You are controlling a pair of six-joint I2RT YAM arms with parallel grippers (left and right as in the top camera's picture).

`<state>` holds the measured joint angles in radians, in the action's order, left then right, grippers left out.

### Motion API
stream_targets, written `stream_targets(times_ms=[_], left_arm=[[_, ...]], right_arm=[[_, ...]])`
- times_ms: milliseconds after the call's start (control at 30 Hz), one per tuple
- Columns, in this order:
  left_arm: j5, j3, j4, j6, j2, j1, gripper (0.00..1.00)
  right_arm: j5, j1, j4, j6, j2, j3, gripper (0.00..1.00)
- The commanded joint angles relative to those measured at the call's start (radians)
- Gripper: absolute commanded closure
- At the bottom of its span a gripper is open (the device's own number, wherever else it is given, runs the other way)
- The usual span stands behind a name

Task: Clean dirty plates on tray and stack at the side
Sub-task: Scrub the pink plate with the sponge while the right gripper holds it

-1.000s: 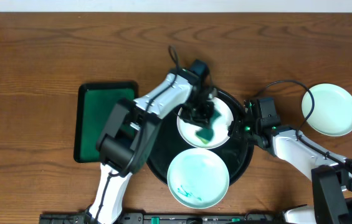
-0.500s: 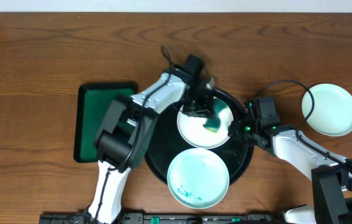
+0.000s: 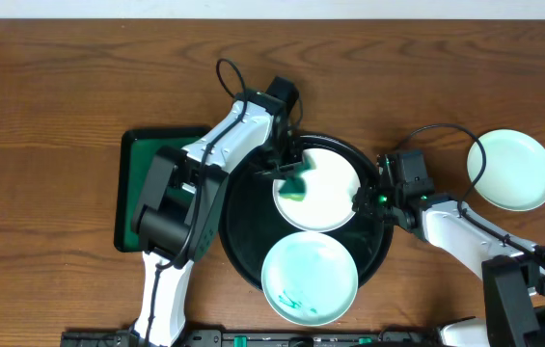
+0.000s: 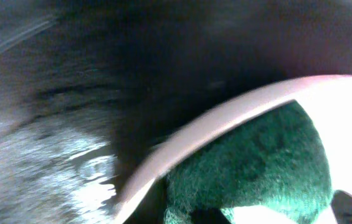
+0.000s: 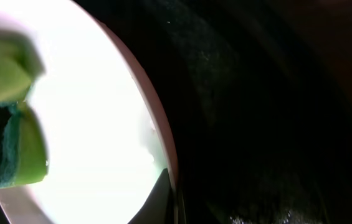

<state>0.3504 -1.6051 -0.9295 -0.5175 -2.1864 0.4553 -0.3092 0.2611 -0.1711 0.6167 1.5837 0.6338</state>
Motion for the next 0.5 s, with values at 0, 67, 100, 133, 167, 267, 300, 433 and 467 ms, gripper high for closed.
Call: stream_targets(times_ms=[0,67,100,133,167,267,300,433,467], left_arm=[[-0.459,0.055,-0.087,-0.031,-0.065,-0.042,0.93],[-0.443,0.055,-0.108,0.013,-0.065,-0.039,0.93],[-0.415,0.055,-0.114,0.044,-0.065,-0.035,0.93],[-0.368,0.055,-0.113,0.088,-0.065,-0.030,0.92],[-0.317,0.055,-0.113,0.132,-0.065,-0.024,0.93],[-0.183,0.055,-0.109,0.221,-0.065,0.004,0.93],[-0.149,0.055,-0.105,0.240,-0.065,0.016,0.93],[0.037,0.055,-0.074,0.341,-0.065,0.072,0.93],[0.085,0.055,-0.064,0.361,-0.065,0.088,0.93]], right_arm=[[0.069,-0.009,-0.049,-0.019,0.031,-0.045,0.99],[0.069,-0.009,-0.047,-0.019,0.031,-0.045,0.99],[0.069,-0.009,-0.047,-0.019,0.031,-0.045,0.99],[0.069,-0.009,-0.046,-0.019,0.031,-0.045,0.99],[0.069,-0.009,-0.046,-0.019,0.031,-0.045,0.99],[0.069,-0.009,-0.042,-0.019,0.031,-0.045,0.99],[0.069,-0.009,-0.041,-0.019,0.031,-0.044,0.99],[0.069,-0.009,-0.039,-0.019,0.031,-0.044,0.99],[0.069,-0.009,-0.039,-0.019,0.031,-0.044,0.99]])
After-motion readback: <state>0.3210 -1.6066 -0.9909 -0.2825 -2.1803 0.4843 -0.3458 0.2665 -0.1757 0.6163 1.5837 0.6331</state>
